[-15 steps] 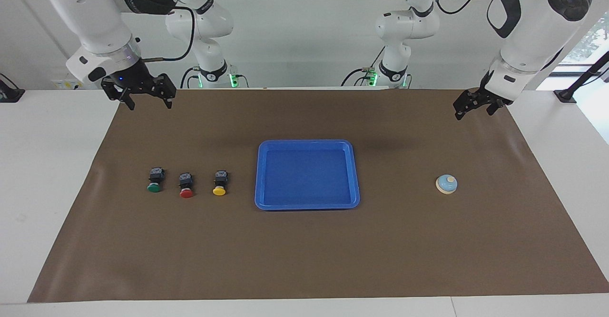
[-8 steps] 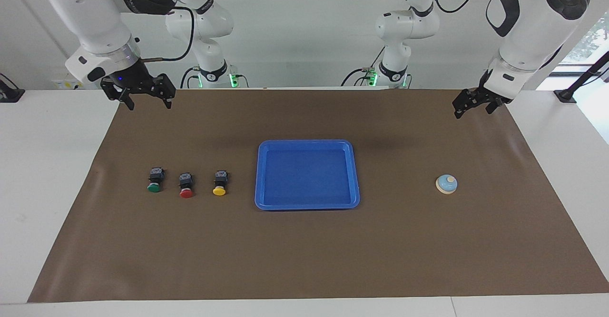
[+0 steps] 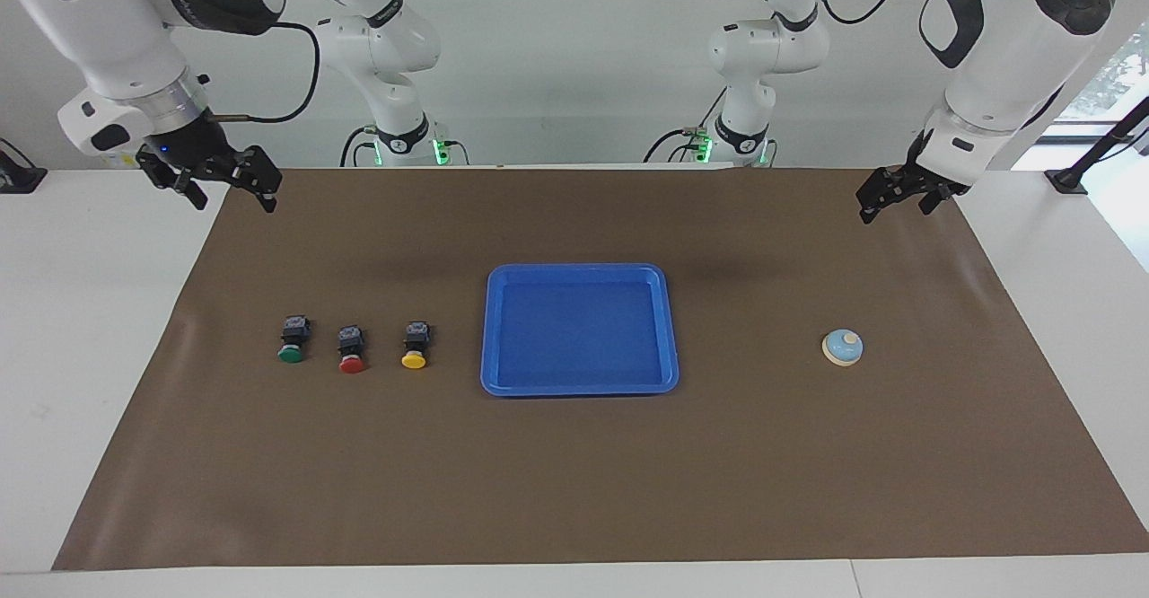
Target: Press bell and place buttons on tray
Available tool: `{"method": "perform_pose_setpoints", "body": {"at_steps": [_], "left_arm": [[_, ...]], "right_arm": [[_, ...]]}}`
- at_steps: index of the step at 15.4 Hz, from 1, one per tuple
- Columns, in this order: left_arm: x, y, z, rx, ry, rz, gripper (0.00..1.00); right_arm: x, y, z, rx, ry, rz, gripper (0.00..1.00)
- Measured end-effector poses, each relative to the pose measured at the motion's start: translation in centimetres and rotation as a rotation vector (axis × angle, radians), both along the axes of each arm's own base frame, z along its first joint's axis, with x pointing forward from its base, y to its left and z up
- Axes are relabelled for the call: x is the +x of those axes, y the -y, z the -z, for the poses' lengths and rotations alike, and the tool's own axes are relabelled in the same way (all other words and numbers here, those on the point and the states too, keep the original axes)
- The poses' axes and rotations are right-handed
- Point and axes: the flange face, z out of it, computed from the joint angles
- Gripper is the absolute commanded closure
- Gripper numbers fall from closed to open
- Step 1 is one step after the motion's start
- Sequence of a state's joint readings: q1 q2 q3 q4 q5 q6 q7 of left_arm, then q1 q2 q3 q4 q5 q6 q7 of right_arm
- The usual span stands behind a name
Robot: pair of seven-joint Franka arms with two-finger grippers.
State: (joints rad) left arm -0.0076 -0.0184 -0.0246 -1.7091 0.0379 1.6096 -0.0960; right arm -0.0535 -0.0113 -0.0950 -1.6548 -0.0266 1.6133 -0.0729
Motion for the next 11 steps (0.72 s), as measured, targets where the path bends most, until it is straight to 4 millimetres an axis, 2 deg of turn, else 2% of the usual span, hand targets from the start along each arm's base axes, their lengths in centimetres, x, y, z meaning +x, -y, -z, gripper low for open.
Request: {"method": "perform_pose_setpoints", "body": {"at_steps": [2,3,5,7,8,9,11], "left_arm": [[0.0,0.0,0.0,0.0,0.0,0.0,0.0],[0.0,0.0,0.0,0.0,0.0,0.0,0.0],[0.0,0.0,0.0,0.0,0.0,0.0,0.0],[0.0,0.0,0.0,0.0,0.0,0.0,0.0],[0.0,0.0,0.0,0.0,0.0,0.0,0.0],[0.0,0.0,0.0,0.0,0.001,0.0,0.0],[0.0,0.1,0.0,0.0,0.002,0.003,0.0]], "right_arm": [[0.9,3.3,1.7,0.007,0.018,0.001,0.0],[1.5,5.6,3.1,0.014,0.028,-0.002,0.0],[2.6,10.0,6.9,0.021,0.031,-0.006,0.0],[3.3,13.5,10.7,0.02,0.023,-0.011,0.0],[3.5,14.6,12.6,0.019,0.022,-0.013,0.0],[3.6,15.0,14.2,0.019,0.02,-0.016,0.0],[3.7,13.3,16.3,0.025,0.013,-0.041,0.0]]}}
